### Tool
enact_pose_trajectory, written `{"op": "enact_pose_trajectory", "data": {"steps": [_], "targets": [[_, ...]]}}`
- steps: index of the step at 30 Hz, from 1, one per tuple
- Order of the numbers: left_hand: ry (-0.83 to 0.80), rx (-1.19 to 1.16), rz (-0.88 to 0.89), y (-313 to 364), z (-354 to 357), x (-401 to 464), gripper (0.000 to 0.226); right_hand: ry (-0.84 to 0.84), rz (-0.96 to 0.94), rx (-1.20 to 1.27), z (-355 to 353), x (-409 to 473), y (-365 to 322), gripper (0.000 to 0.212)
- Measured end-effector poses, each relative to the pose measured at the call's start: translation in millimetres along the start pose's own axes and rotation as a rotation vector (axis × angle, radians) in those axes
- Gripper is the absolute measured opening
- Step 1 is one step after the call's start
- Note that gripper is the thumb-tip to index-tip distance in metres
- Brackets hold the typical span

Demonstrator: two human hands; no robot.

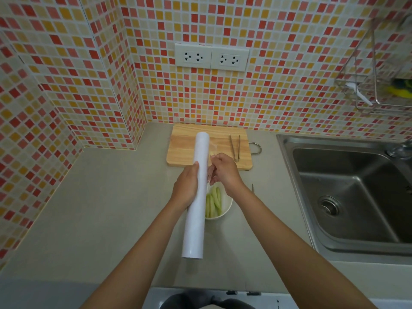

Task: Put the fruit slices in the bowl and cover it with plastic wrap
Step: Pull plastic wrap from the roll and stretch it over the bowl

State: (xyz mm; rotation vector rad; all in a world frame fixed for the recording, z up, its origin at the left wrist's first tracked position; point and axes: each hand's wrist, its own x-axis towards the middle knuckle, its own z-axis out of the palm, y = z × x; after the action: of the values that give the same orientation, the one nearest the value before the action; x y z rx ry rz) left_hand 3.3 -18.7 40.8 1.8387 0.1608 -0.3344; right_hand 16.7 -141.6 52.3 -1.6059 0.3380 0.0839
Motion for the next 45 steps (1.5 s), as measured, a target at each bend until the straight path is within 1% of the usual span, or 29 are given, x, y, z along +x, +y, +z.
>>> {"op": "enact_pose_trajectory", "data": {"steps": [3,6,9,11,14,17,21,23,25,26,28,29,31,33,35,37,40,42,45], "targets": [[-0.038,-0.046,-0.021,1.5,-1.7,3.7,0.059,0.069,-0.01,-0.045,2.7,1.7,-1.1,0.02],[-0.077,-0.079,-0.028,0.3,-1.0,6.3,0.06,0.106,0.064,0.044,1.3,3.8,-0.8,0.031],[-0.07,-0.052,-0.004,-2.5,0.8,7.8,0.062,0.023,0.196,0.108,-2.6,2.2,-0.9,0.043],[-0.046,-0.042,0.001,-2.3,0.6,9.6,0.063,-0.078,0.229,0.103,-4.9,-1.9,2.0,0.041],[-0.018,-0.069,-0.015,0.0,-2.2,14.5,0.061,-0.157,0.183,0.161,-6.7,-8.1,7.5,0.028],[-0.023,-0.051,-0.005,0.7,-4.7,19.3,0.057,-0.138,0.143,0.188,-5.4,-11.0,10.3,0.02],[-0.012,-0.052,-0.024,-2.5,-2.1,21.8,0.056,-0.006,0.084,0.133,-0.8,-11.0,7.4,0.022],[0.005,-0.06,-0.024,-2.4,-0.6,22.1,0.055,0.017,0.101,0.155,1.2,-12.6,6.7,0.028],[0.023,-0.064,-0.012,-0.8,-1.3,23.0,0.055,-0.029,0.177,0.16,0.4,-16.0,6.6,0.035],[0.026,-0.065,-0.007,0.1,-2.3,23.6,0.056,-0.078,0.203,0.152,-0.6,-18.5,7.0,0.035],[0.023,-0.066,-0.004,1.7,-5.3,25.3,0.061,-0.161,0.184,0.173,-3.6,-22.8,8.4,0.027],[0.018,-0.061,-0.005,2.1,-6.8,26.3,0.062,-0.176,0.157,0.207,-5.4,-24.1,8.7,0.025],[0.0,-0.045,-0.002,2.0,-8.9,27.3,0.061,-0.157,0.11,0.241,-6.6,-26.0,8.2,0.024],[-0.023,-0.046,0.005,0.7,-9.2,27.8,0.056,-0.112,0.09,0.203,-3.2,-27.3,7.1,0.024],[-0.05,-0.079,-0.011,0.3,-7.3,26.1,0.055,-0.069,0.095,0.153,1.1,-28.1,5.5,0.023],[-0.049,-0.1,-0.003,0.0,-5.3,25.2,0.057,-0.062,0.118,0.16,3.3,-28.8,3.8,0.024],[0.001,-0.102,0.018,1.7,-8.6,26.7,0.057,-0.123,0.189,0.176,2.1,-32.8,5.0,0.027],[0.015,-0.119,0.01,3.7,-13.2,29.9,0.059,-0.21,0.231,0.153,-0.7,-37.5,8.7,0.025],[0.018,-0.13,0.005,6.2,-19.5,35.0,0.058,-0.32,0.203,0.17,-4.0,-44.0,13.3,0.023]]}}
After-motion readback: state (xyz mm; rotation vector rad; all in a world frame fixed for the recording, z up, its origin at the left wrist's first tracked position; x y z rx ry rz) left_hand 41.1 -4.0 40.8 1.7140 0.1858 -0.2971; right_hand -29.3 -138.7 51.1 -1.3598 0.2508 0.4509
